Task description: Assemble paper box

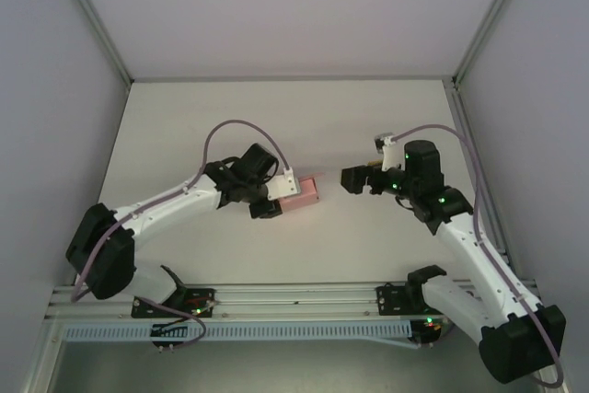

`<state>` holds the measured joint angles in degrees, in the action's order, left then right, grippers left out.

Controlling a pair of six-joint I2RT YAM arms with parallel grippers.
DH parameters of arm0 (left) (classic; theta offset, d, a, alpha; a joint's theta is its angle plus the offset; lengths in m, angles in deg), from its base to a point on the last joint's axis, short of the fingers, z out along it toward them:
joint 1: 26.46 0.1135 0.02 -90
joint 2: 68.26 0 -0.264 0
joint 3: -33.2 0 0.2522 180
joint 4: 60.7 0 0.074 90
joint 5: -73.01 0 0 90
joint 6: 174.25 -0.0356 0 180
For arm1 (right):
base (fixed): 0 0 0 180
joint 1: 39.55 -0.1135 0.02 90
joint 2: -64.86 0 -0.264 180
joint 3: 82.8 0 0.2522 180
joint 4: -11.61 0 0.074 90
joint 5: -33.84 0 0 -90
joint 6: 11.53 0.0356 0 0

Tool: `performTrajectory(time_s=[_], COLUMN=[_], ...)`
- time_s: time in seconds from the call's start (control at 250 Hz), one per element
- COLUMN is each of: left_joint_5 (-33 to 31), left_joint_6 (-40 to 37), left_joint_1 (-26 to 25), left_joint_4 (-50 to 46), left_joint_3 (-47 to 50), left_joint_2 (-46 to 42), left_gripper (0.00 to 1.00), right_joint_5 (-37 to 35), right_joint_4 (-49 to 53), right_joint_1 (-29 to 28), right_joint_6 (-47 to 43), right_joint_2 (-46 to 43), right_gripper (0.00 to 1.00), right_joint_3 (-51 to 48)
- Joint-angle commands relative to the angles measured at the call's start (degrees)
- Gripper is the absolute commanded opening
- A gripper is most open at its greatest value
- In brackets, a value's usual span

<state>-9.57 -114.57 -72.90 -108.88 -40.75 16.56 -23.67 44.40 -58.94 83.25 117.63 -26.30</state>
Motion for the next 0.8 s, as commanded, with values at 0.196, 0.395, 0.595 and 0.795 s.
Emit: performTrajectory(time_s=[0.196, 0.395, 0.595, 0.795], left_joint_5=[2.5, 3.2, 3.5, 3.3], left_joint_6=[-3.3, -4.0, -4.4, -4.1], left_joint_1=[0.4, 0.2, 0.2, 0.2], left_joint_4=[-6.7, -7.0, -7.0, -6.9], left_joint_3=[-4.8, -5.5, -5.6, -5.7], left_joint_2=[5.7, 6.4, 6.7, 7.2], left_gripper=[0.41, 0.43, 0.44, 0.44], right_joint_5=[2.0, -0.7, -0.1, -1.7], right_joint_4=[3.5, 7.1, 10.0, 11.1], right_joint_1=[-4.8, -8.8, -9.8, -10.7], right_joint_6=[-19.2, -25.7, -28.9, -28.4], right_joint_2=[12.5, 22.4, 28.9, 31.4], right_gripper=[0.94, 0.85, 0.62, 0.25], right_joint_3=[6.1, 11.0, 15.3, 17.1])
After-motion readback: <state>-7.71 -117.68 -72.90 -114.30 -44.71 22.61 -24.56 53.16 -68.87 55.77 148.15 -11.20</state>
